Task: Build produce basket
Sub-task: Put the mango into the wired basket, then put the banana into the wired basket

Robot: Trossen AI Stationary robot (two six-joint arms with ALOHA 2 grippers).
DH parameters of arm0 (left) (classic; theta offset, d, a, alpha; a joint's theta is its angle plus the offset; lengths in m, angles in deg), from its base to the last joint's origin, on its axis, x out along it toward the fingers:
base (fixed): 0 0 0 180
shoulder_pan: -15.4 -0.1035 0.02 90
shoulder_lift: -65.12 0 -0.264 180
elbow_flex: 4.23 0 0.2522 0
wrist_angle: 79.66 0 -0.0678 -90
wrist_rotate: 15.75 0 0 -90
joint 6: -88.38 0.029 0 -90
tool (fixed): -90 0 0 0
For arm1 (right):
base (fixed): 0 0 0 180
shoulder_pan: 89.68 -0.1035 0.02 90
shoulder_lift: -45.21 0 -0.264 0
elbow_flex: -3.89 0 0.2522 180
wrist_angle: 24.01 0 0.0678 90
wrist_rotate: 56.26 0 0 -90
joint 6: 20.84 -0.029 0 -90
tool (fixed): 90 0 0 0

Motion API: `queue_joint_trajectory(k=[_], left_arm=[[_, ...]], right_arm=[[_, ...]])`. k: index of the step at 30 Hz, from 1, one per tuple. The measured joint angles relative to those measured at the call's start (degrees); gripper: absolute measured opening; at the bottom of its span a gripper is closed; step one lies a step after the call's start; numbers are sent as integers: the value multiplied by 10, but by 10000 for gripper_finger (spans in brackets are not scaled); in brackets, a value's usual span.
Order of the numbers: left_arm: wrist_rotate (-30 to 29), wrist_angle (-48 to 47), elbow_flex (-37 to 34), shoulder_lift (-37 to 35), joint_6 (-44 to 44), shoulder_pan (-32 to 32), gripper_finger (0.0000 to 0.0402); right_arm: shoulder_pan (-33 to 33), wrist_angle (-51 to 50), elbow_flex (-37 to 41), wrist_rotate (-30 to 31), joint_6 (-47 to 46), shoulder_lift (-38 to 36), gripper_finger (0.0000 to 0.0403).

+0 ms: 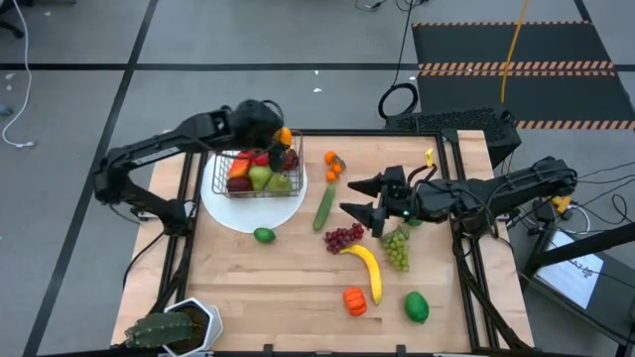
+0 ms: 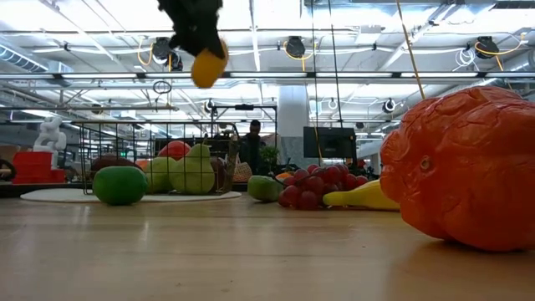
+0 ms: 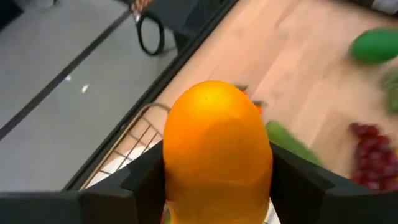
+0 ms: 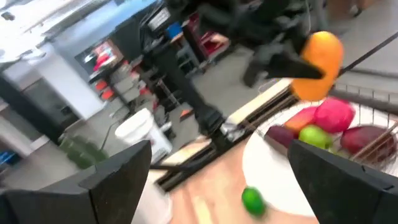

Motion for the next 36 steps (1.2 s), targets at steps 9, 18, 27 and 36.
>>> queue_joint_trajectory(k=[9, 18, 27, 36], left_arm=[[0, -53, 0, 84, -4, -15, 241], [-9, -105, 0, 139, -73, -3, 243], [-45, -161, 0, 152, -104, 16, 286], [-40, -249, 16, 133, -145, 16, 319]], right_arm=[[17, -174, 0, -79, 8, -88, 373], [77, -288, 0, -77, 118, -181, 373], [93, -310, 0, -78, 158, -226, 373], [110, -322, 8, -73, 171, -211, 373]])
